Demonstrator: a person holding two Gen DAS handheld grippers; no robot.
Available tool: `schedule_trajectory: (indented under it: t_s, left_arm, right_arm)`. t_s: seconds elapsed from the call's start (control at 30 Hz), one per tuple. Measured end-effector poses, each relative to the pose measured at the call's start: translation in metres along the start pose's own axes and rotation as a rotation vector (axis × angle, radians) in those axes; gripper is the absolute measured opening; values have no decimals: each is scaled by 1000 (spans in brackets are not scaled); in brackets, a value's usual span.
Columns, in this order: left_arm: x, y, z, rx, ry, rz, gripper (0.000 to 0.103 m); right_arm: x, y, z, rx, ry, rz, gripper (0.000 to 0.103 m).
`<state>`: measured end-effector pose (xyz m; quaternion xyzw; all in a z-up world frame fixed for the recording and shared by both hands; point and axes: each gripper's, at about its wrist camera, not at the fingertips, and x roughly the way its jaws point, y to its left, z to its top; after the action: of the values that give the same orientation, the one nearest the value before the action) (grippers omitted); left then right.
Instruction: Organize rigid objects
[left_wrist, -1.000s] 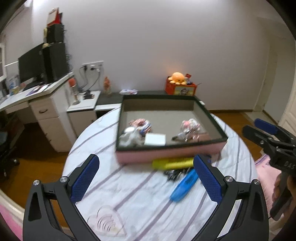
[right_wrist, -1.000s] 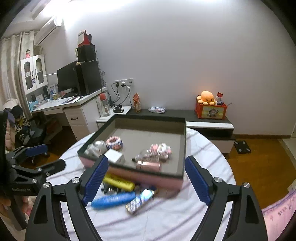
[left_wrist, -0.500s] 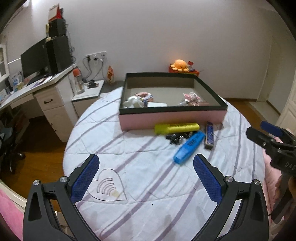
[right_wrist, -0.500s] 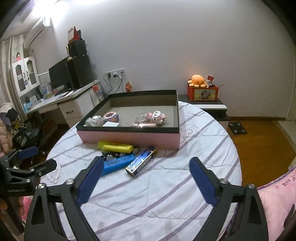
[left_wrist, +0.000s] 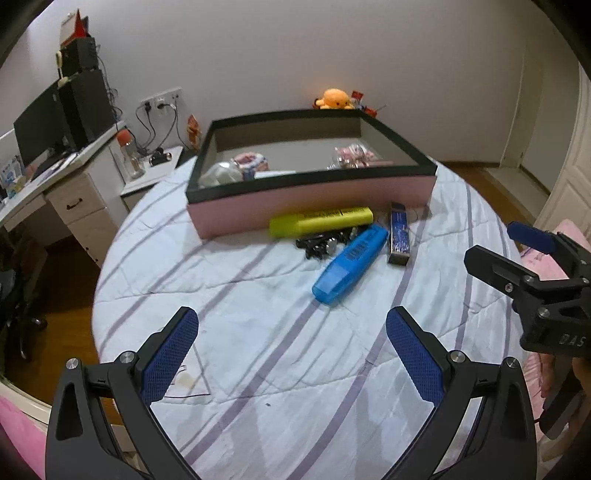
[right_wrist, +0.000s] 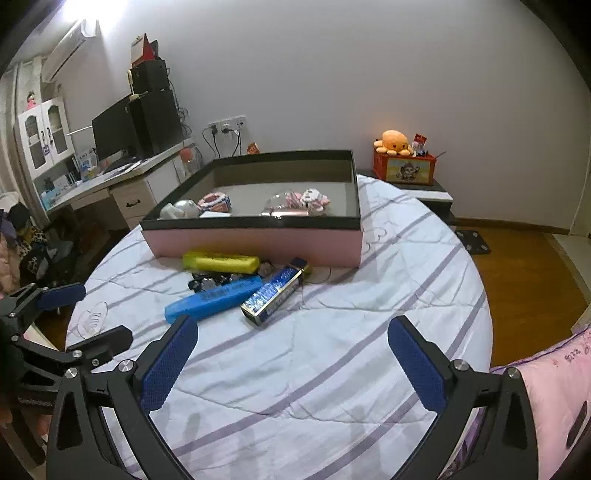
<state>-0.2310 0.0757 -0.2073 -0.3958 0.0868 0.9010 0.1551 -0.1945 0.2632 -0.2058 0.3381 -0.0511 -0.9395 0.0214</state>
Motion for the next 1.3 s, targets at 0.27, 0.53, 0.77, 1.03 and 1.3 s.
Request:
schedule_trajectory:
  t_s: [0.27, 0.53, 0.77, 1.03, 1.3]
  left_arm:
    - [29, -13, 0, 10, 67, -13, 103]
    - [48, -25, 2, 9, 114, -28, 103]
    - [61, -26, 8, -23, 111, -69, 93]
    - [69, -30, 20, 2, 102, -71, 75]
    - [68, -38, 20, 50, 102, -103, 42]
  right_arm:
    - [10, -17, -9, 26, 35, -18, 103]
    - [20, -37, -17, 66, 67, -11, 103]
    - [31, -45, -22, 87, 88, 5, 103]
    - [36, -47, -22, 89, 97, 19, 103]
    - [41, -46, -21, 80, 111, 13, 103]
